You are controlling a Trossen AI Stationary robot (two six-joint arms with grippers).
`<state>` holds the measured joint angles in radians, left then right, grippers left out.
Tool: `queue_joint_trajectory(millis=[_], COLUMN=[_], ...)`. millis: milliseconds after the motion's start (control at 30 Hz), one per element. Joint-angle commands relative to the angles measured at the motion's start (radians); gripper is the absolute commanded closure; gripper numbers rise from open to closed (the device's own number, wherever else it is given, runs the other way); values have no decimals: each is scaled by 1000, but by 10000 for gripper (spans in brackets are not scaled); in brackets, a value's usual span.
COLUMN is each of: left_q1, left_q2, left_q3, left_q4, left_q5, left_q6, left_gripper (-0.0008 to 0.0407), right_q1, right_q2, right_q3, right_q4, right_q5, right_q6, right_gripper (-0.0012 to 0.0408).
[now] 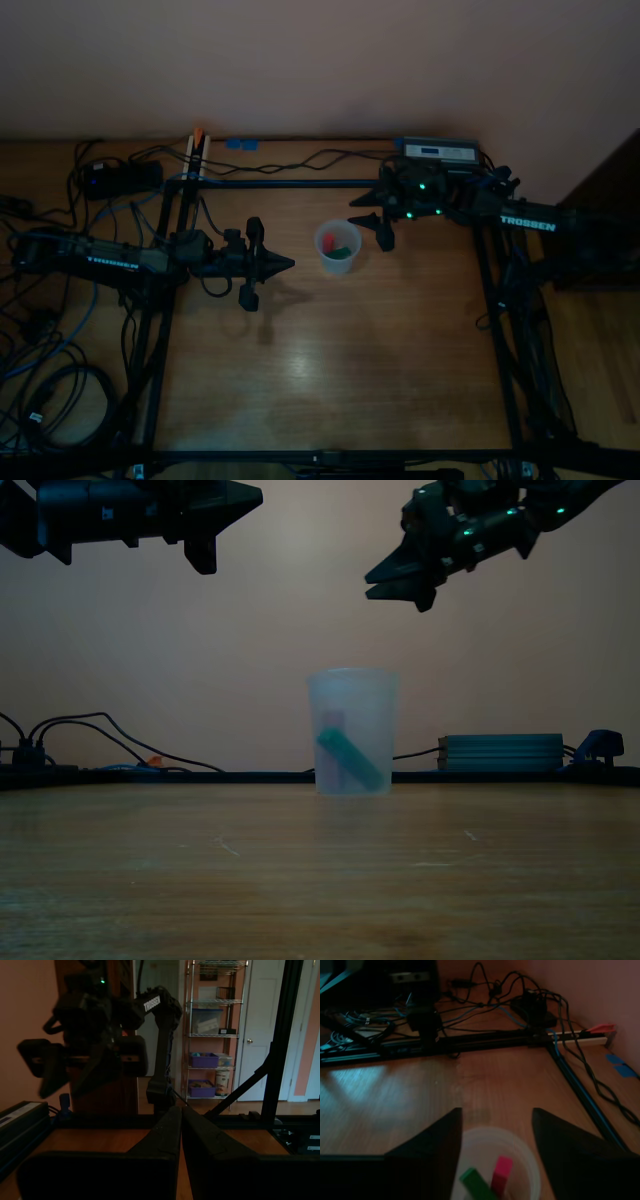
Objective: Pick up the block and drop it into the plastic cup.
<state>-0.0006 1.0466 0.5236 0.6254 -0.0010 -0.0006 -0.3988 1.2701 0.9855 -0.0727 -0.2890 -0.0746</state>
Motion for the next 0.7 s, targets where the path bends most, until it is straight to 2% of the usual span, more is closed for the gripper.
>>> queue_joint_trajectory(millis=[0, 200, 300, 467, 667], left_q1=[0, 0, 0, 0, 0], left_q2=[0, 0, 0, 0, 0], left_q3=[0, 0, 0, 0, 0], left_q4=[0, 0, 0, 1, 0], left_q5=[0, 0, 0, 0, 0], left_q6=[0, 0, 0, 0, 0], left_gripper=[399, 399, 399, 399, 399], right_q1=[0, 2, 2, 1, 2], right_q2=[-43, -173, -246, -363, -463], right_q3=[-42, -167, -248, -370, -463], right_q4=[8, 26, 76, 142, 182], right_q5=[0, 0, -1, 0, 0], right_q6=[0, 20, 32, 66, 110], right_gripper=[272, 366, 400, 374, 360])
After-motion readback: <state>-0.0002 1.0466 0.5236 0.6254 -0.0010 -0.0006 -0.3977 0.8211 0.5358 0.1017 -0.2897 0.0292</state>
